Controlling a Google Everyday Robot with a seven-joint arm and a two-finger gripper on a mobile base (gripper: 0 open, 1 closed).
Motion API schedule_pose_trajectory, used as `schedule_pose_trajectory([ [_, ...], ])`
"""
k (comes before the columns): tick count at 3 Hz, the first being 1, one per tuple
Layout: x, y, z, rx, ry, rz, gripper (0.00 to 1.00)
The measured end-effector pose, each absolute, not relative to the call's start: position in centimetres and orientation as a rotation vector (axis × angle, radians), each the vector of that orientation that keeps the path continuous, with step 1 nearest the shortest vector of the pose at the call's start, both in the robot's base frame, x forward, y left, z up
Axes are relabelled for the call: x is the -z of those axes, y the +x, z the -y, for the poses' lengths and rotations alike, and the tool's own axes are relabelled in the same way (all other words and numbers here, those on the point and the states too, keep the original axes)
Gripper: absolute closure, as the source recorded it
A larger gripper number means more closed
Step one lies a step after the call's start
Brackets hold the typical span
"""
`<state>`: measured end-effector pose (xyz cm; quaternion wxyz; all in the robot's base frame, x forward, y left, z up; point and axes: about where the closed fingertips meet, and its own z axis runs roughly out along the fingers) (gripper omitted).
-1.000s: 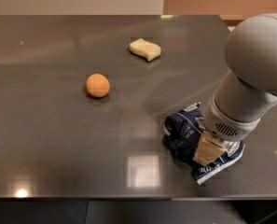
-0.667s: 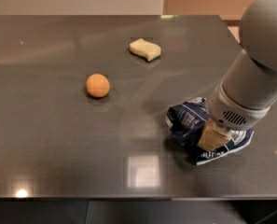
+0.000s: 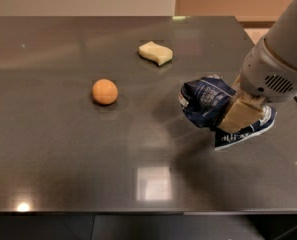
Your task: Pick blue chip bag
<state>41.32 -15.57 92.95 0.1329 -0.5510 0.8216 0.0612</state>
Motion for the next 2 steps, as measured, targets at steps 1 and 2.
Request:
schedule_pose_trajectory([
  [1, -96.68, 42.21, 15.26, -0.192, -1.615, -2.302, 1.00],
  [2, -96.66, 42.20, 15.24, -0.190, -1.615, -2.302, 1.00],
])
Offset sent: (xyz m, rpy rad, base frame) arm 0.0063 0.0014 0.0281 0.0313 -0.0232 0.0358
